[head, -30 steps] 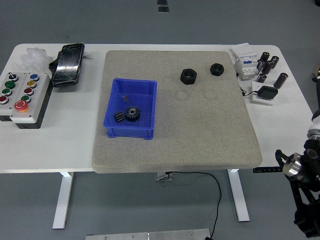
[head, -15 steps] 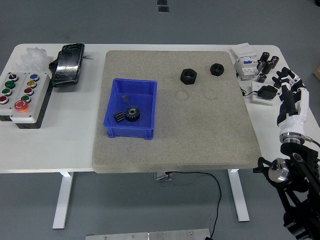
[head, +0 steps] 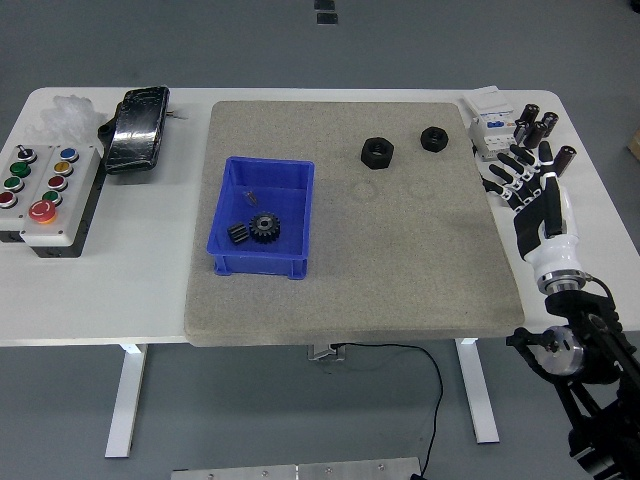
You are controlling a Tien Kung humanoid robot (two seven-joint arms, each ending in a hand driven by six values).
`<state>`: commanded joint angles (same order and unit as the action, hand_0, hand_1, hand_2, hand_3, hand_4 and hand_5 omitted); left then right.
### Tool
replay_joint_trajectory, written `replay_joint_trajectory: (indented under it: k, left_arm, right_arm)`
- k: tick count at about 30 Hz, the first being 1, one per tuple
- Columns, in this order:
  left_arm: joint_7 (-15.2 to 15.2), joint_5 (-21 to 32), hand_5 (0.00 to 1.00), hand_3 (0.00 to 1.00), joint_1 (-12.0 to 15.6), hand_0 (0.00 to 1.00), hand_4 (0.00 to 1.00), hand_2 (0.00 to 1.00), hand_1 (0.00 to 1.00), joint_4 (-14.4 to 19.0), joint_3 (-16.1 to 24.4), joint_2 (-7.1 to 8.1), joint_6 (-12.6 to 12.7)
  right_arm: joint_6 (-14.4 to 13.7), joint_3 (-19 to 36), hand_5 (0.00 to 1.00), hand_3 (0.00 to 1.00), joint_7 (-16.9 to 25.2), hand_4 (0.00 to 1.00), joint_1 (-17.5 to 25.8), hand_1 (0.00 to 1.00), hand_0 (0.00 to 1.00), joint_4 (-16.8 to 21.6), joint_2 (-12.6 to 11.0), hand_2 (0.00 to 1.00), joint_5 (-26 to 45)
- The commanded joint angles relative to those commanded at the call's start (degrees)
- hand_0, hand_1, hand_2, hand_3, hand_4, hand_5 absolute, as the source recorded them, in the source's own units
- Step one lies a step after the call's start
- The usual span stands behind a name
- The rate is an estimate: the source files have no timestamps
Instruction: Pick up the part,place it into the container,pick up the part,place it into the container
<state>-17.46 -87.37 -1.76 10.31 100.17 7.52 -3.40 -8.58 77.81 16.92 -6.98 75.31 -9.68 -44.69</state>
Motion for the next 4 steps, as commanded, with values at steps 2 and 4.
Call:
replay_joint_trajectory:
  k: [2, 4]
  left_arm:
    - [-0.1, -0.2, 0.436, 0.695, -0.2, 0.671, 0.65, 0.544, 0.561, 0.0, 0.1, 0.11, 0.0]
    - [-0.1, -0.3, 0.436, 0.695, -0.1, 0.671, 0.65, 0.544, 0.561, 0.0, 0.1, 0.27, 0.0]
  right_arm:
    - [-0.4, 0.0, 0.761, 0.702, -0.2, 0.927, -0.2, 0.662, 0.596, 0.0, -0.2, 0.697, -0.3]
    - [-0.9, 0.1, 0.761, 0.702, -0.1, 0.927, -0.2, 0.662, 0.596, 0.0, -0.3, 0.697, -0.5]
